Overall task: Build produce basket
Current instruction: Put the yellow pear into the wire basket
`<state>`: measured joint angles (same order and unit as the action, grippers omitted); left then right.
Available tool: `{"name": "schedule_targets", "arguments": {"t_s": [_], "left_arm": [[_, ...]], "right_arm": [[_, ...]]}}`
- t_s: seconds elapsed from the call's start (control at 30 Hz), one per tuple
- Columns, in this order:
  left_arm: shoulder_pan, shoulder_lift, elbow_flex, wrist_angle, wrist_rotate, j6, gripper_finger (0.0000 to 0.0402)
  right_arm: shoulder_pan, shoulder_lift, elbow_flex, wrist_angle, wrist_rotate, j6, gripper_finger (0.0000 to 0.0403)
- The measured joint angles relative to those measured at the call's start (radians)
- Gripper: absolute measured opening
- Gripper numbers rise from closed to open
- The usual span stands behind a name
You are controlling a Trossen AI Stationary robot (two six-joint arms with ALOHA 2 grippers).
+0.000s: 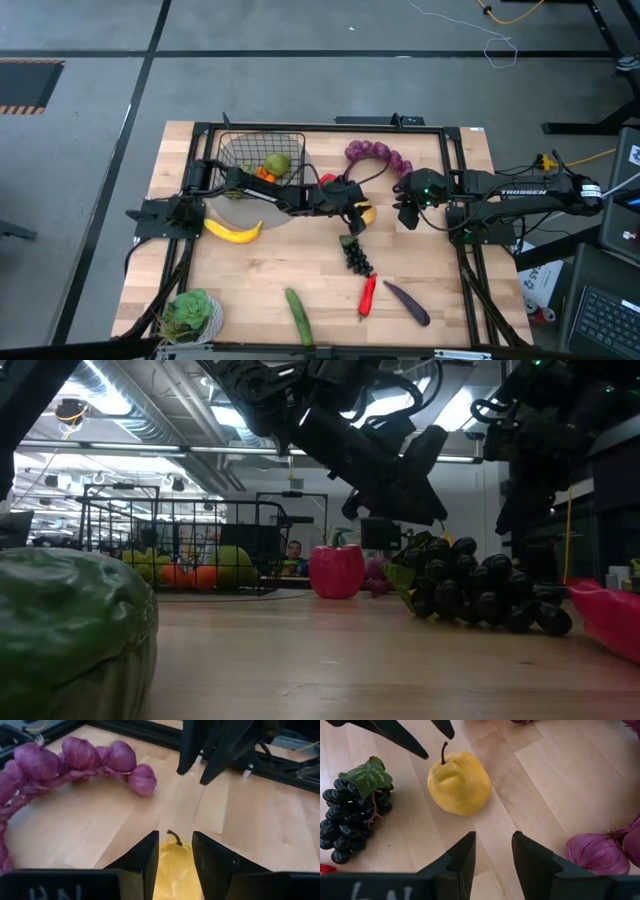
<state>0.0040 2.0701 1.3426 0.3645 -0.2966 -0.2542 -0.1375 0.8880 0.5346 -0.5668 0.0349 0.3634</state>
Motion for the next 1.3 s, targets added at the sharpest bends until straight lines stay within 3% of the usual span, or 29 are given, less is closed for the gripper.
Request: {"name": "schedule_targets", "arguments": {"t_s": [1.3], "left_arm": [[0.002,0.001,-0.001,0.056,0.037,-0.007,0.0112]], "right_arm": [[0.0,0.0,0.0,0.0,-0.002,0.026,0.0129]]}}
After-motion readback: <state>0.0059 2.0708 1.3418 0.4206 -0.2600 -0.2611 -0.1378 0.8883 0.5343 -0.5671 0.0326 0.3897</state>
